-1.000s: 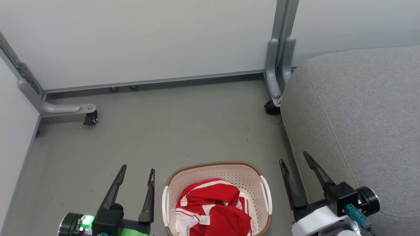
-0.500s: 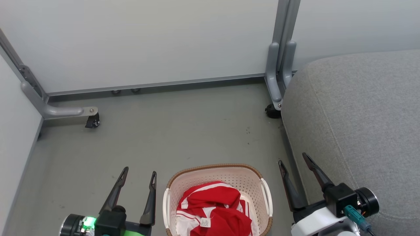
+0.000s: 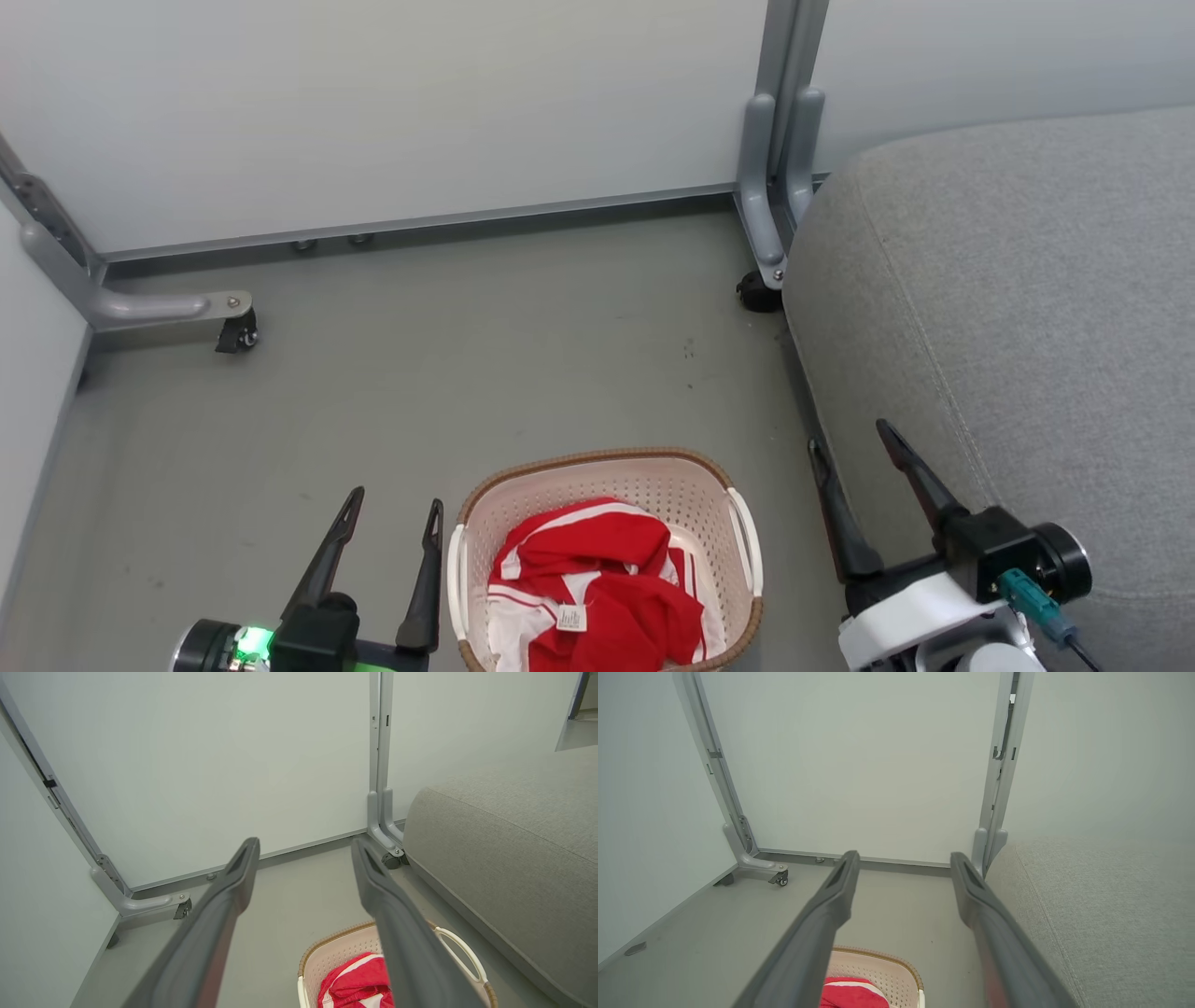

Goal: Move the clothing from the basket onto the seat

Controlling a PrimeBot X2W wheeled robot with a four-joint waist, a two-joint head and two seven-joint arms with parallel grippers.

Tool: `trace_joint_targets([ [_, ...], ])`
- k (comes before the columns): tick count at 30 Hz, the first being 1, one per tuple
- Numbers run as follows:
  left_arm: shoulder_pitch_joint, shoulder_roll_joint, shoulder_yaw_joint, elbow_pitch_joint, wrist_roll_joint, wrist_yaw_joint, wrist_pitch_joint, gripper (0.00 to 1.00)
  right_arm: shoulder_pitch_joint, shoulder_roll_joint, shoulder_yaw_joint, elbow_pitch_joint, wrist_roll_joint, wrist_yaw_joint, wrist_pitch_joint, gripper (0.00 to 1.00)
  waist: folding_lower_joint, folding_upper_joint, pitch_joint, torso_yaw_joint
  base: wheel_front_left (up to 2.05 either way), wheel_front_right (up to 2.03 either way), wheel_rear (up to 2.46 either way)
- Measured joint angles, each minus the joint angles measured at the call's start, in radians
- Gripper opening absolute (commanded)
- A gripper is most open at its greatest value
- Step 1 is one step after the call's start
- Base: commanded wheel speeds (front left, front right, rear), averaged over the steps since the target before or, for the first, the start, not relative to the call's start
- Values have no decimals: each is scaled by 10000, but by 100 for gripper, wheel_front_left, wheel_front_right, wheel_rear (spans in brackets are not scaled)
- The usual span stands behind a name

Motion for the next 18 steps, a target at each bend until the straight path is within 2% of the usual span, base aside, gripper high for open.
trace_joint_targets([
  [4, -333, 167, -104, 12, 109, -86, 0, 100, -272, 4, -295, -174, 171, 0, -2, 100, 0, 0, 430, -179, 0, 0, 0],
  [11, -2019, 794, -679, 261, 374, -345, 0, 100, -1439, -8, -1223, -792, 608, 0, -10, 100, 0, 0, 1828, -469, 0, 0, 0],
  [16, -3660, 1384, -1407, 746, 550, -535, 0, 100, -2416, -6, -1593, -1348, 723, 0, -10, 100, 1, 0, 3184, -570, 0, 0, 0],
  [18, -4501, 1697, -2027, 1152, 660, -610, -2, 100, -2825, -10, -1745, -1615, 715, 0, -10, 100, 2, 0, 3815, -594, 0, 0, 0],
])
